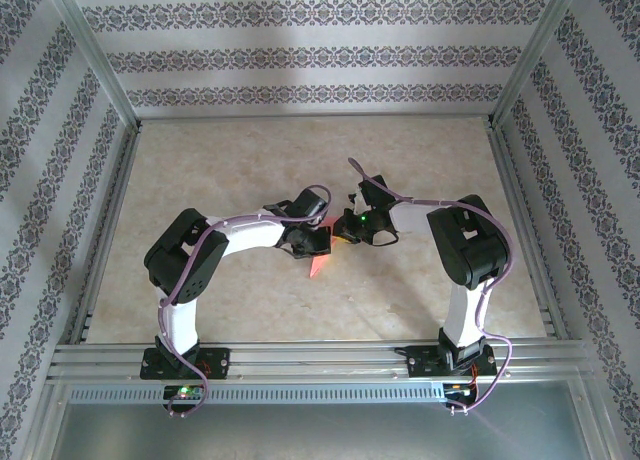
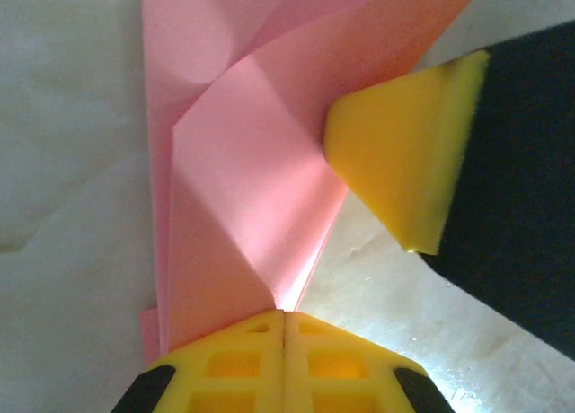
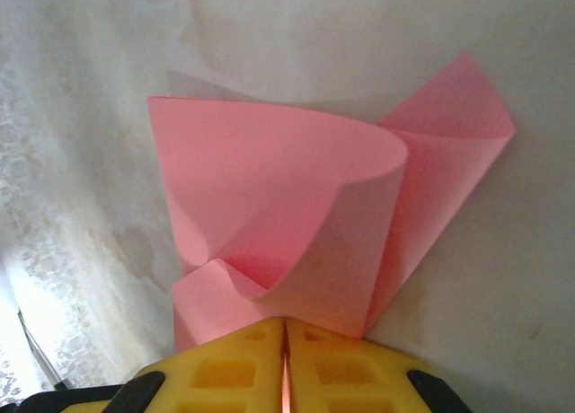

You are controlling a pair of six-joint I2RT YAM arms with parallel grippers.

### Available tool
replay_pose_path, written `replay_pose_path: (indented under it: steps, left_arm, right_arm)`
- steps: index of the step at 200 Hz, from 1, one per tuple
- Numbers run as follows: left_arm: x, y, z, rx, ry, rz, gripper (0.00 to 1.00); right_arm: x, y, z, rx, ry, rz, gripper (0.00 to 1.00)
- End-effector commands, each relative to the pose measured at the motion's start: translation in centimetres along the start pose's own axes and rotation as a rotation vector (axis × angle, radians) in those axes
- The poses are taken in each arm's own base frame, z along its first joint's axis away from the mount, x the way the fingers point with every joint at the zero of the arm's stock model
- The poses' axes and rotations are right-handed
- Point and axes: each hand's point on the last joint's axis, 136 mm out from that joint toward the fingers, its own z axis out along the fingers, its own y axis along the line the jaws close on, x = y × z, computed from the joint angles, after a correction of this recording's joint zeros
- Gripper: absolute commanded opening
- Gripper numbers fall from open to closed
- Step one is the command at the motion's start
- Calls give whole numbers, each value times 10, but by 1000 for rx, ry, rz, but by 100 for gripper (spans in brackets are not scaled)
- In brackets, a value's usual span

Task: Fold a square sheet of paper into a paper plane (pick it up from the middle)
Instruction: Fold the wing for the fifth time at the center of the table.

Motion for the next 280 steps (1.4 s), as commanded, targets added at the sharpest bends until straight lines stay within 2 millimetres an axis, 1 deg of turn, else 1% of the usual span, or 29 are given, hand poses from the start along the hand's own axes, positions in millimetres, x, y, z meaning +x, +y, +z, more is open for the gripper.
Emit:
replay_pose_path:
  steps: [1,31,46,60,76,99,119,131,144,153,161,171,182,193,211,223,241,253,260,280]
  left_arm:
    - [13,24,8,-68,42,-49,3]
    - [25,36,12,-101,83,-70,1]
    - [30,43,12,-128,99,-75,0]
    - [34,47,11,-144,109,-71,0]
    - [37,51,11,-154,118,-68,0]
    - [38,51,11,-153,123,-64,0]
    - [37,49,12,-148,126,-57,0]
    - [37,48,12,-142,125,-53,0]
    - [35,46,11,-137,124,-48,0]
    - [35,45,11,-135,124,-43,0]
    - [34,44,11,-133,122,-41,0]
    - [33,43,11,-131,121,-39,0]
    - [32,42,11,-128,119,-37,0]
    - [32,41,11,-125,118,-35,0]
    - [32,41,11,-123,118,-36,0]
    - [32,41,11,-122,116,-33,0]
    - [32,41,11,-122,117,-32,0]
    - [33,42,10,-122,118,-32,0]
    - [33,41,9,-119,117,-31,0]
    - [35,39,6,-106,116,-33,0]
  right_arm:
    - [17,-21,6,62,53,43,12]
    - [8,-21,3,54,42,24,12]
    - [-4,-21,-2,44,19,7,12]
    - [-22,-23,-8,29,-12,8,12]
    - [-44,-35,-16,43,-54,32,12]
    - [-73,-55,-27,119,-107,69,13]
    - [-93,-69,-37,171,-147,92,12]
    - [-102,-66,-46,164,-174,84,11]
    - [-106,-54,-59,142,-206,52,11]
    - [-103,-41,-67,108,-221,21,11]
    - [-97,-30,-73,74,-226,-3,11]
    - [-84,-20,-76,50,-220,-23,11]
    - [-66,-13,-75,32,-203,-45,11]
    - [-50,-6,-69,11,-176,-59,11]
    - [-25,9,-53,-40,-113,-67,11]
    - [-15,19,-41,-64,-76,-73,11]
    - [-6,28,-24,-79,-36,-84,11]
    - [-4,27,-12,-78,-10,-69,10]
    - [-4,23,-7,-73,0,-49,10]
    - [-4,4,7,-34,18,17,9]
